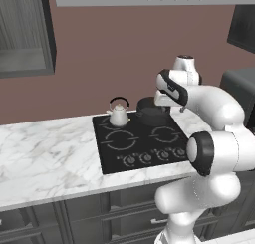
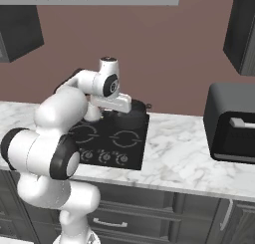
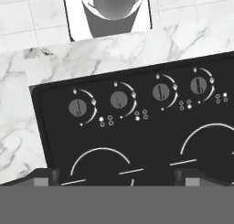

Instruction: Pick the kettle from the cabinet and place it on a stove burner. Then pick the pot from the counter and place it on another stove burner. Finally, turn both burners on.

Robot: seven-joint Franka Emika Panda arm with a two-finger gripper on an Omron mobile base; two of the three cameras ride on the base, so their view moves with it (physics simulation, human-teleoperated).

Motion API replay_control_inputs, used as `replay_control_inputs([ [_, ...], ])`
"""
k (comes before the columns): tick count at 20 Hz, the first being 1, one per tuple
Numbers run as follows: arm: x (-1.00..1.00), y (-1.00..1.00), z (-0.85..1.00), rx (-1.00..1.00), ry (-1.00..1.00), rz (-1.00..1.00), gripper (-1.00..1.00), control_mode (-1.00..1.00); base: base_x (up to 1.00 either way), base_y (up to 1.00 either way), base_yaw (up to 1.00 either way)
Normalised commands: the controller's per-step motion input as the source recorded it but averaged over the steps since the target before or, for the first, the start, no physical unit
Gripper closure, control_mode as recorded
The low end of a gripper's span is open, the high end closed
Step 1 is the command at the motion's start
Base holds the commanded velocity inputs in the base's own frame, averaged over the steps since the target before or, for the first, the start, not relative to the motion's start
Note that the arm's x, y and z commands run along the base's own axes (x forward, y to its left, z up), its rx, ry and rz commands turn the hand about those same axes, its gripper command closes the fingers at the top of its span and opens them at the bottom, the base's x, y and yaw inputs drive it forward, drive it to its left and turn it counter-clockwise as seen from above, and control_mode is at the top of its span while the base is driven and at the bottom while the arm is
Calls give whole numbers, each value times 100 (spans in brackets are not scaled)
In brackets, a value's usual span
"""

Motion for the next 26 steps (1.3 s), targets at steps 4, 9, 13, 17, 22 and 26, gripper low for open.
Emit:
replay_control_inputs([
  [4, -1, 17, 0, -1, -3, 34, -100, -100, 0, 0, 0],
  [9, -21, 25, 1, -5, -5, 12, -100, -100, 0, 0, 0],
  [13, -43, 15, 2, -3, 0, -21, -100, -100, 0, 0, 0],
  [17, -50, 13, 0, 0, 0, -33, -100, -100, 0, 0, 0],
  [22, -43, 16, 0, 0, 0, -37, -100, -100, 0, 0, 0],
  [26, -35, 17, 0, 0, 0, -38, -100, -100, 0, 0, 0],
])
